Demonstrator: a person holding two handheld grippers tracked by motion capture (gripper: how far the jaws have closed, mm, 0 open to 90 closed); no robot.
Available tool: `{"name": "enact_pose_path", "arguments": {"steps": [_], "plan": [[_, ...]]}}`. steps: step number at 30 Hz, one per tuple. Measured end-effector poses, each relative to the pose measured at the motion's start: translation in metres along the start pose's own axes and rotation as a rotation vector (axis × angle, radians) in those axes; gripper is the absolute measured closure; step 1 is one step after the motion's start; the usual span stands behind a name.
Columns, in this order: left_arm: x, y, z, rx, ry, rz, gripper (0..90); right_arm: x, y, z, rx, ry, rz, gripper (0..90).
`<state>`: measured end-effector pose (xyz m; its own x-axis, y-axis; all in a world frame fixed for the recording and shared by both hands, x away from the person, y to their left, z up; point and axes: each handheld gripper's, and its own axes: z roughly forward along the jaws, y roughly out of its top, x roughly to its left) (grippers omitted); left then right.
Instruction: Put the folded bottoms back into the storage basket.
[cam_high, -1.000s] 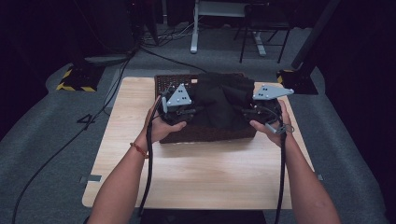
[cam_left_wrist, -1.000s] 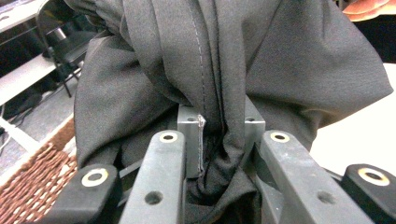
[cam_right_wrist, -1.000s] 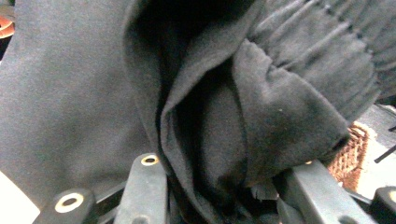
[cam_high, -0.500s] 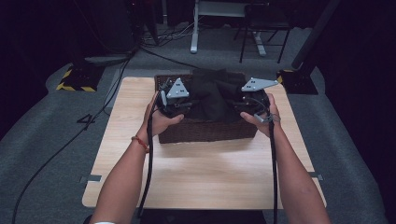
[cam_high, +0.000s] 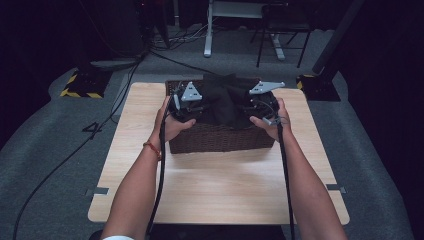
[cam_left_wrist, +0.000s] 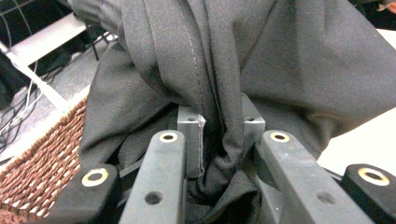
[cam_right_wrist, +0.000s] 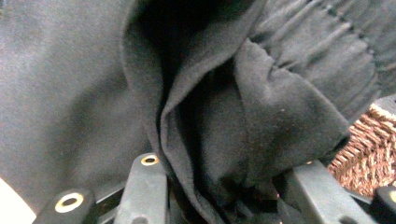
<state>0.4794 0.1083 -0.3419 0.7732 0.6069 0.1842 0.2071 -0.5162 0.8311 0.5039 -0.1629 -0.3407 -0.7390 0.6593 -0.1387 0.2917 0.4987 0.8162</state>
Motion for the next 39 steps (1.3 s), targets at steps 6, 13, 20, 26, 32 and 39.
{"name": "enact_pose_path", "arguments": {"steps": [6, 13, 20, 26, 32, 39], "plan": [[0.004, -0.003, 0.008, 0.037, 0.006, -0.012, 77.7, -0.004, -0.004, 0.015, 0.029, 0.002, 0.028, 65.1], [0.005, -0.005, 0.020, 0.083, 0.022, 0.001, 78.0, -0.006, -0.009, 0.027, 0.073, -0.023, 0.059, 65.1], [0.003, -0.005, 0.031, 0.124, 0.013, 0.016, 78.9, -0.009, -0.016, 0.037, 0.120, -0.027, 0.068, 65.2], [0.000, -0.014, 0.049, 0.231, 0.018, 0.037, 78.7, -0.009, -0.023, 0.048, 0.213, -0.058, 0.066, 65.3], [0.004, -0.019, 0.051, 0.299, 0.029, -0.014, 70.3, -0.021, -0.032, 0.048, 0.261, -0.114, 0.117, 58.6], [0.023, -0.029, 0.039, 0.296, 0.089, -0.153, 40.9, -0.038, -0.042, 0.037, 0.291, -0.190, 0.189, 42.3]]}}
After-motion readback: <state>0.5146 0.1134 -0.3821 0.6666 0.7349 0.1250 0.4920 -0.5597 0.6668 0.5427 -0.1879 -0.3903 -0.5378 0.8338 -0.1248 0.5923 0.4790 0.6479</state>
